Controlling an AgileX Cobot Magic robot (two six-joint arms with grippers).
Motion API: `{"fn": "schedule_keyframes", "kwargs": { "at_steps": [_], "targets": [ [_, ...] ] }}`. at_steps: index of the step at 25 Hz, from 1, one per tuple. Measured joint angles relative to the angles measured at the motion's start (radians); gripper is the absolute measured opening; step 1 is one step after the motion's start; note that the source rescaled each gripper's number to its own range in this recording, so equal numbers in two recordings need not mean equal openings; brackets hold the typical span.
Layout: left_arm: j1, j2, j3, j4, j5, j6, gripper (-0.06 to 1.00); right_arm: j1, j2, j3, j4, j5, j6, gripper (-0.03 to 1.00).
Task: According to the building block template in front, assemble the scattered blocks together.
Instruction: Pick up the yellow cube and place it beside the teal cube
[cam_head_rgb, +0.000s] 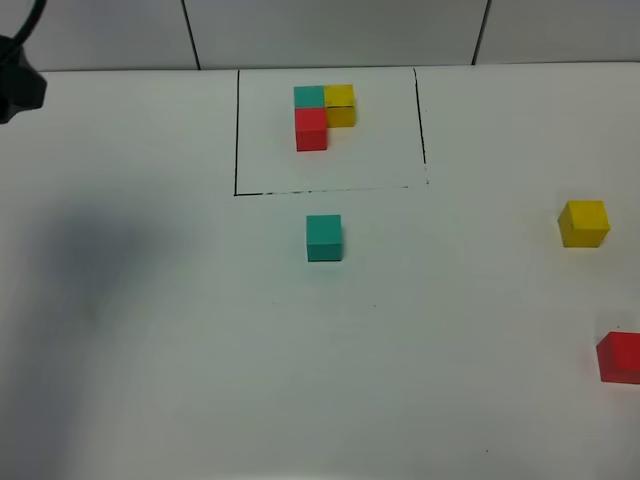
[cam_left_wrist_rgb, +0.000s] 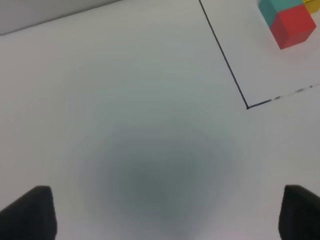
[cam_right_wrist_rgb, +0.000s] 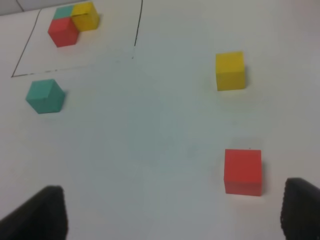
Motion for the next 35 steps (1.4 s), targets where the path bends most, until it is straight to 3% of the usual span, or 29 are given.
{"fn": "schedule_keyframes", "kwargs": {
  "at_steps": [5,17,25,30,35],
  "targets": [
    [0.0,-0.223,0.125,0.043,0.048,-0.076,0.99,0.0,0.0,0.0,0.0,0.0,0.0,0.77],
    [0.0,-0.735,0.405,0.047,0.098,-0.144,0.99,0.0,0.0,0.0,0.001,0.0,0.0,0.77],
    [0.0,-0.905,0.545,0.045,0.152,-0.188,0.96,0.0,0.0,0.0,0.001,0.0,0.0,0.77],
    [0.0,-1.004,0.616,-0.027,0.156,-0.196,0.92,0.0,0.0,0.0,0.003,0.0,0.0,0.77],
    [0.0,-1.107,0.666,-0.043,0.172,-0.196,0.87,0.0,0.0,0.0,0.003,0.0,0.0,0.77]
  ]
}}
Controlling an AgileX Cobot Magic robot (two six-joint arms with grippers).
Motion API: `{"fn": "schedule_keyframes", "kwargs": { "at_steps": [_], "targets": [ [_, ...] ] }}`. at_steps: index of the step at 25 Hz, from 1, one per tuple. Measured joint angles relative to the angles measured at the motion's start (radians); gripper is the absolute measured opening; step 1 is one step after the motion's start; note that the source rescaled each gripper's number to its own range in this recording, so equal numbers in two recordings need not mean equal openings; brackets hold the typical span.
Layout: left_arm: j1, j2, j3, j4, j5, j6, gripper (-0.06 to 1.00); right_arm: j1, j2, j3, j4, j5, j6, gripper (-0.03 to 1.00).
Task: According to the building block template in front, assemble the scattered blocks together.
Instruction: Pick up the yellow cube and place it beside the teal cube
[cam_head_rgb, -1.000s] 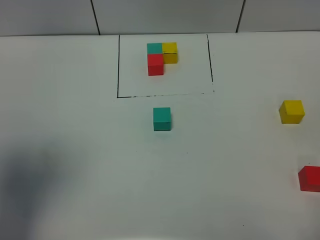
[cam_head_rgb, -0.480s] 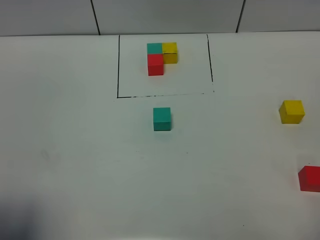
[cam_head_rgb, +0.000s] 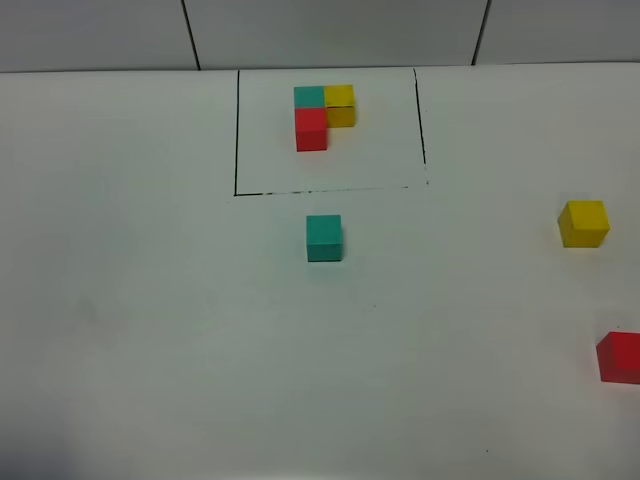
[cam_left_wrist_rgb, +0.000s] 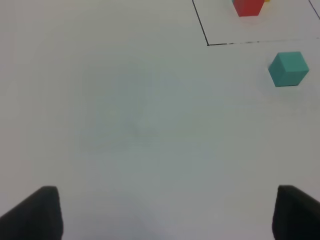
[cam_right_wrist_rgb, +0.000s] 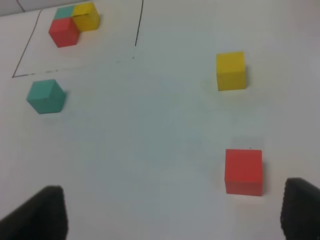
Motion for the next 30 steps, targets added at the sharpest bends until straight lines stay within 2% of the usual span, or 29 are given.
{"fn": "schedule_keyframes", "kwargs": {
  "at_steps": [11,26,30],
  "targets": [
    [0.0,-0.173,0.092,-0.007,0.028,-0.001,0.81,0.0,0.0,0.0,0.0,0.0,0.0,0.77],
    [0.0,-0.177,0.098,-0.008,0.033,0.0,0.77,0.0,0.0,0.0,0.0,0.0,0.0,0.77],
    [0.021,-0.177,0.098,-0.007,0.033,0.0,0.77,0.0,0.0,0.0,0.0,0.0,0.0,0.77]
  ]
}}
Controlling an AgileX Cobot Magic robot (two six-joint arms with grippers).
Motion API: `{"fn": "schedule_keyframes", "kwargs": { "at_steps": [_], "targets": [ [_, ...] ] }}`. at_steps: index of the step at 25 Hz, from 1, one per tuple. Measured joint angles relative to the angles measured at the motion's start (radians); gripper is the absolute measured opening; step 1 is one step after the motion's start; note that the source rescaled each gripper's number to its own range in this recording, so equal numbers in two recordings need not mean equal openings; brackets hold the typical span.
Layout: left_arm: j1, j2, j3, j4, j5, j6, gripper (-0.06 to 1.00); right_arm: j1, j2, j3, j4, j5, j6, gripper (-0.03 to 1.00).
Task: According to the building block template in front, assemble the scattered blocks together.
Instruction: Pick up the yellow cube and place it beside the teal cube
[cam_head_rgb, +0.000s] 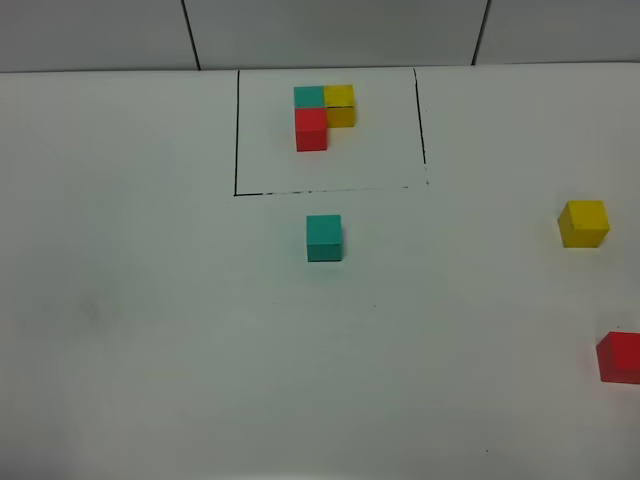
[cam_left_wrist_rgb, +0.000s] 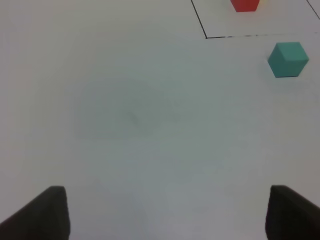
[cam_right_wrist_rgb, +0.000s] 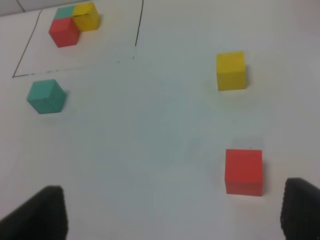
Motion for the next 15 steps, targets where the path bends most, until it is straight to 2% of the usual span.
{"fn": "schedule_keyframes", "kwargs": {
  "at_steps": [4,15],
  "targets": [
    [0.027,0.001,0.0,0.0,0.0,0.0,0.77,0.0,0.0,0.0,0.0,0.0,0.0,0.77],
    [0.028,0.001,0.0,0.0,0.0,0.002,0.77,0.0,0.0,0.0,0.0,0.0,0.0,0.77]
  ]
}}
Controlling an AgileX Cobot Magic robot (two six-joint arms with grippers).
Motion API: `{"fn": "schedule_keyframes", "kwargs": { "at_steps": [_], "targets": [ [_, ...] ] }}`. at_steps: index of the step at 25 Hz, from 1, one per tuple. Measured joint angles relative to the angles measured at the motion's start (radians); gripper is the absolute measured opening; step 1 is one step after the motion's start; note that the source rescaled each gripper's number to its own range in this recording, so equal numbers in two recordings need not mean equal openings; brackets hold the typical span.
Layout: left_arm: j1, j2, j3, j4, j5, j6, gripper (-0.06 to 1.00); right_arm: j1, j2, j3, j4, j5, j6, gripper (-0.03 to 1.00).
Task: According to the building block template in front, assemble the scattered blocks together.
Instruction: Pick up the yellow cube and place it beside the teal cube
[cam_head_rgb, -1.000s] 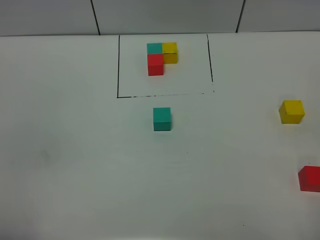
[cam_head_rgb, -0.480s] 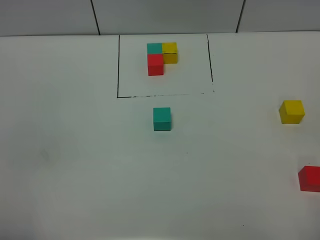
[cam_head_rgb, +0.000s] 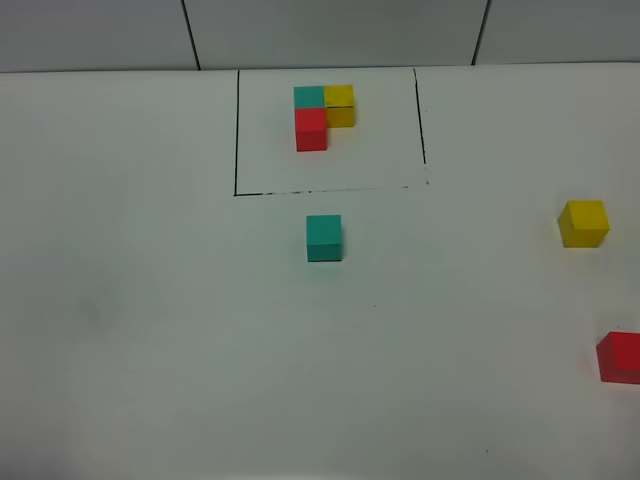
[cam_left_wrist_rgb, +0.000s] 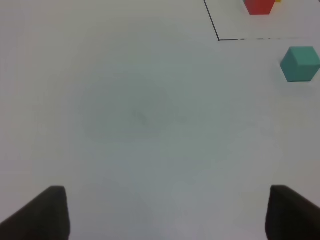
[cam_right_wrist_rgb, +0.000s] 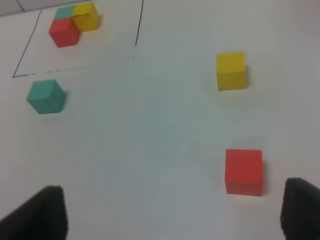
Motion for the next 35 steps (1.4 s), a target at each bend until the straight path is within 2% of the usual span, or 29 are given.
{"fn": "schedule_keyframes", "kwargs": {
  "at_steps": [22,28,35],
  "targets": [
    [0.0,0.001,0.0,0.0,-0.001,0.0,0.77,0.0,0.022,-0.008,0.011,0.0,0.0,0.77],
    [0.0,0.001,0.0,0.0,-0.001,0.0,0.77,0.0,0.3,-0.076,-0.042,-0.02,0.0,0.78],
    [0.0,0.001,0.0,0.0,-0.001,0.0,0.77,0.0,0.822,-0.208,-0.118,-0.147,-0.008,0.95]
  ]
}}
